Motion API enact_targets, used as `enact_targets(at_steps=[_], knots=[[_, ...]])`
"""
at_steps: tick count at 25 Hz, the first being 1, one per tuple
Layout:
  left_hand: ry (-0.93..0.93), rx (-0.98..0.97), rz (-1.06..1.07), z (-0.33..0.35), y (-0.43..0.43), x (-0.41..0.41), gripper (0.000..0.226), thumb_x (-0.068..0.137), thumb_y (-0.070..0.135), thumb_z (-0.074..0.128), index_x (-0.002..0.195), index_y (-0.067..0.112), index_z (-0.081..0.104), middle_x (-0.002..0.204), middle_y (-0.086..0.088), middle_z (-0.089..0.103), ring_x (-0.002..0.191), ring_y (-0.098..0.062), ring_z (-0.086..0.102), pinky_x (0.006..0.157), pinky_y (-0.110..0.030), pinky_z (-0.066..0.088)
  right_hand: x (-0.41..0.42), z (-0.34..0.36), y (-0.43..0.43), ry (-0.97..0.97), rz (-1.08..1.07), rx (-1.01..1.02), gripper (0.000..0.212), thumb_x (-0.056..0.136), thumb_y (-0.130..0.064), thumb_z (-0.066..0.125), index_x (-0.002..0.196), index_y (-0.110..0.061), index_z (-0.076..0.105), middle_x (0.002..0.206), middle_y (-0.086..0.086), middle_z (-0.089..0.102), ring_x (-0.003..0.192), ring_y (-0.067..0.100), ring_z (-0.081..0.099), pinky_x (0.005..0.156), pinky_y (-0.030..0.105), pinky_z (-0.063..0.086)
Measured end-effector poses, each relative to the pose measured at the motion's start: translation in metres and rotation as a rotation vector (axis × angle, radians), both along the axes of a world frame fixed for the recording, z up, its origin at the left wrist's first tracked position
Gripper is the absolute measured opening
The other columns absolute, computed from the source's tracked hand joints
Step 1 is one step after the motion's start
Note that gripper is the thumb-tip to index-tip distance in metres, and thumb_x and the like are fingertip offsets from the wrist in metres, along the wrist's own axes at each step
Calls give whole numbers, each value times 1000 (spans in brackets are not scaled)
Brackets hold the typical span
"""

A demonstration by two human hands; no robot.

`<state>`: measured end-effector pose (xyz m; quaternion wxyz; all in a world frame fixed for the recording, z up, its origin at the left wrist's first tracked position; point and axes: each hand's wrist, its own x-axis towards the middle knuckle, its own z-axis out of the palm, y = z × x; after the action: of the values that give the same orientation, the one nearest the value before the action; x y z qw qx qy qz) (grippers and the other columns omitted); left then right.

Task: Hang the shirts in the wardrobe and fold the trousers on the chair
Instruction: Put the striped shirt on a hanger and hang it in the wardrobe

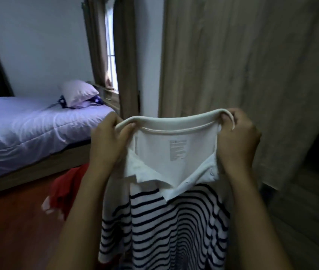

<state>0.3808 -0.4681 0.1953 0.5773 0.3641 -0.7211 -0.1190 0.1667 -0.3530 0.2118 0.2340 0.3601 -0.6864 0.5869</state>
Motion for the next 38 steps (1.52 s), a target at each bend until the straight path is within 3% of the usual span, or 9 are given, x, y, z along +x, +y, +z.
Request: enact_targets(at_steps=[3, 6, 9, 12, 16, 21, 29, 33, 38], knots=[[191, 88, -117, 6, 18, -54, 32, 83, 28, 68, 66, 11, 48, 57, 6, 47, 52, -2, 41, 53, -19, 33, -29, -1, 28, -66, -37, 172, 13, 91, -21, 53, 91, -15, 65, 88, 7, 68, 80, 27, 59, 64, 27, 33], [226, 115, -281, 17, 36, -109, 31, 82, 29, 67, 63, 13, 49, 57, 5, 50, 54, -6, 44, 55, -28, 36, -63, 0, 54, -117, -63, 281, 12, 89, -22, 55, 87, -18, 66, 84, 3, 69, 81, 25, 62, 64, 27, 38], [222, 62, -355, 42, 56, -161, 31, 82, 28, 67, 62, 13, 50, 56, 6, 50, 52, -4, 44, 52, -22, 35, -97, 15, 83, -92, 0, 353, 15, 90, -21, 56, 84, -17, 69, 82, 0, 70, 79, 17, 62, 66, 25, 41], [223, 18, -397, 67, 69, -205, 30, 80, 28, 68, 63, 10, 51, 55, 4, 50, 53, -5, 45, 54, -25, 36, -126, 35, 104, -98, 61, 216, 26, 93, -27, 54, 76, -13, 68, 75, 2, 70, 71, 15, 63, 66, 28, 46], [216, -33, -488, 83, 84, -258, 37, 79, 20, 70, 55, 19, 42, 50, 7, 45, 47, 3, 45, 49, -13, 32, -185, 57, 122, 20, -344, -236, 18, 95, -17, 50, 101, -8, 64, 103, 8, 62, 95, 19, 57, 78, 22, 40], [193, -42, -490, 86, 82, -298, 35, 78, 25, 71, 56, 20, 44, 51, 7, 49, 51, 0, 46, 55, -24, 37, -255, 80, 137, 76, -694, 23, 38, 94, -18, 52, 130, -6, 47, 134, 13, 43, 125, 26, 38, 100, 34, 38], [153, -79, -480, 93, 83, -330, 25, 79, 23, 71, 67, 8, 55, 57, 7, 51, 54, -2, 46, 51, -12, 33, -319, 109, 127, -204, -721, 524, 30, 92, -6, 49, 121, 2, 52, 130, 25, 46, 120, 40, 44, 95, 46, 42], [160, -64, -477, 92, 81, -333, 25, 79, 23, 71, 67, 6, 56, 58, 4, 53, 55, -3, 46, 52, -14, 33, -322, 112, 127, -179, -654, 464, 23, 95, -4, 42, 112, 1, 57, 112, 19, 59, 104, 33, 58, 71, 32, 41], [172, -29, -502, 87, 80, -325, 26, 79, 22, 70, 65, 8, 54, 58, 2, 54, 56, -7, 48, 57, -27, 39, -313, 96, 123, -84, -662, 173, 26, 99, -14, 40, 116, -1, 53, 112, 19, 60, 104, 29, 58, 73, 29, 38]])
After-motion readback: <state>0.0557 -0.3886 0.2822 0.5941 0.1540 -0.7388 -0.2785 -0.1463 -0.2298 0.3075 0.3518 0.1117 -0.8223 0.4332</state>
